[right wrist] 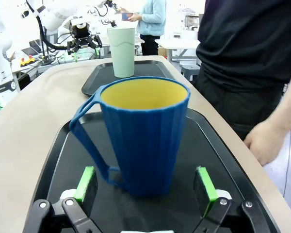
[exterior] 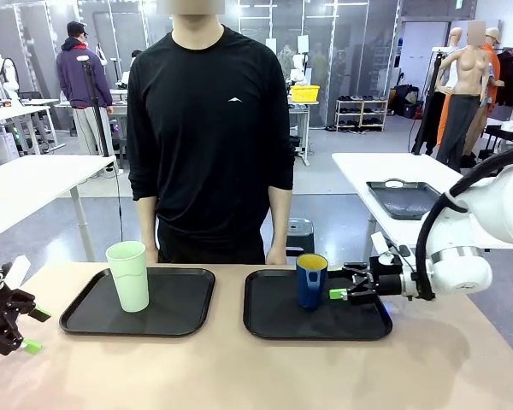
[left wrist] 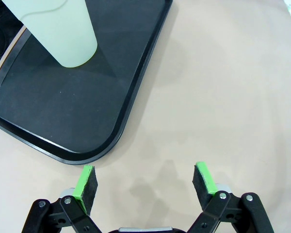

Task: Sort and store the cups by type.
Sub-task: Pick up the Handle plastic cup and place it into the empty Flat Tray.

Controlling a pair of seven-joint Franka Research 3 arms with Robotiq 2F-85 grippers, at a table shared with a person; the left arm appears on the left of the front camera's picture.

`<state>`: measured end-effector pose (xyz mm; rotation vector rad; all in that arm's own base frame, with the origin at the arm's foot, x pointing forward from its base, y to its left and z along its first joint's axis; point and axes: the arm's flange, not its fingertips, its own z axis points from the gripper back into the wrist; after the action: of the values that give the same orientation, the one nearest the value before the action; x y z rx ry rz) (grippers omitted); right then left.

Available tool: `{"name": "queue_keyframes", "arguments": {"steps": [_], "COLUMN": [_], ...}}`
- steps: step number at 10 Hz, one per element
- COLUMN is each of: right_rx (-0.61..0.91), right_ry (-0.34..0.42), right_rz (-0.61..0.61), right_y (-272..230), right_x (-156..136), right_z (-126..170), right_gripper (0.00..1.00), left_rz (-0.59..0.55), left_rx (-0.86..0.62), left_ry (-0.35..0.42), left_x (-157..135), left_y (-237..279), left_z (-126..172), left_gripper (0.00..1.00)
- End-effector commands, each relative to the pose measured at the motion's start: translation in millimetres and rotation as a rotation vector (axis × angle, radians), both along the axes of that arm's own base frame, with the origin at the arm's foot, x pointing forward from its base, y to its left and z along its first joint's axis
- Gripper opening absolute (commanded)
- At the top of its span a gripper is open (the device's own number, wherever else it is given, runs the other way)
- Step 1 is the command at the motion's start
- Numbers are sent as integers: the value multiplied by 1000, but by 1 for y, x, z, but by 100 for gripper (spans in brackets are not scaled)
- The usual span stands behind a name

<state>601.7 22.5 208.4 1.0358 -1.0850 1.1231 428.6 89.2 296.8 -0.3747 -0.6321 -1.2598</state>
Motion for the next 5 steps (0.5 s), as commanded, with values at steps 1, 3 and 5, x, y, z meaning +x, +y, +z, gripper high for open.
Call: {"name": "queue_keyframes", "arguments": {"steps": [1, 3, 5], "right_rx": [-46, -137, -226], "right_ry": [40, 72, 93], "right_rz": [-22, -53, -124], "right_y": [-18, -33, -39], "right_x": [-17, -32, -41], "right_z": [18, 36, 51], "right_gripper": [100, 100, 100], "left_rz": [-10, -10, -10], "left_rx": [-1, -1, -1], "left_ry": [-17, -17, -17], "left_x": [0, 0, 0], "left_y": [0, 0, 0], "left_z": [0, 0, 0], "left_gripper": [100, 100, 100]}}
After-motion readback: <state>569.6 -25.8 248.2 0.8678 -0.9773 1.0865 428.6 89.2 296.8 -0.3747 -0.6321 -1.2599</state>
